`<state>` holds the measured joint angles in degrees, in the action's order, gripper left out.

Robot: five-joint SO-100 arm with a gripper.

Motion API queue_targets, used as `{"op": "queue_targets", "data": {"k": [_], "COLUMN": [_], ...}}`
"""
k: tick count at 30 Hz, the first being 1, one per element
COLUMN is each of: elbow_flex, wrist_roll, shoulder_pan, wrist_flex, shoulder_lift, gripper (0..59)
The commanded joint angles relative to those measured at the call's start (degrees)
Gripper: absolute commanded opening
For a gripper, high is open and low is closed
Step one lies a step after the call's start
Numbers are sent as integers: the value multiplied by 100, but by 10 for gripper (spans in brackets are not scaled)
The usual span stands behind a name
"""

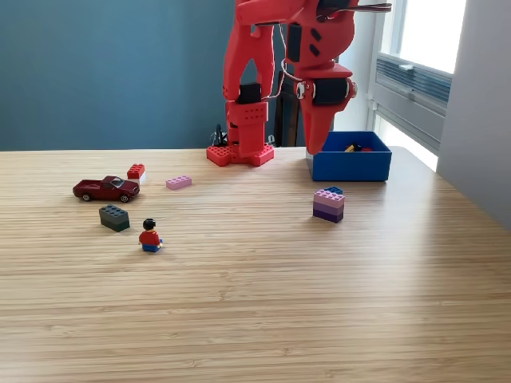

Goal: Grasp a lego block and put it in the bin.

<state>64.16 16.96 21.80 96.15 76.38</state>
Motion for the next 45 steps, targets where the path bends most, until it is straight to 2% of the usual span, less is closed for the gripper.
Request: {"op": "queue_targets", "data": {"k": [1,10,25,31,37,45], "elbow_flex": [-62,123,211,220,404,1055], "wrist_roll": [-123,-378,-571,-431,-26,404], "shoulder_pan": [-202,-1055,-2918,-3604,-4113,-4755], "wrist_flex": [-193,-888,-1037,-1037,-1037,-1037], "shoulder_lift": [62,62,62,132,141,149], "gripper": [1,1,1,1,1,1]}}
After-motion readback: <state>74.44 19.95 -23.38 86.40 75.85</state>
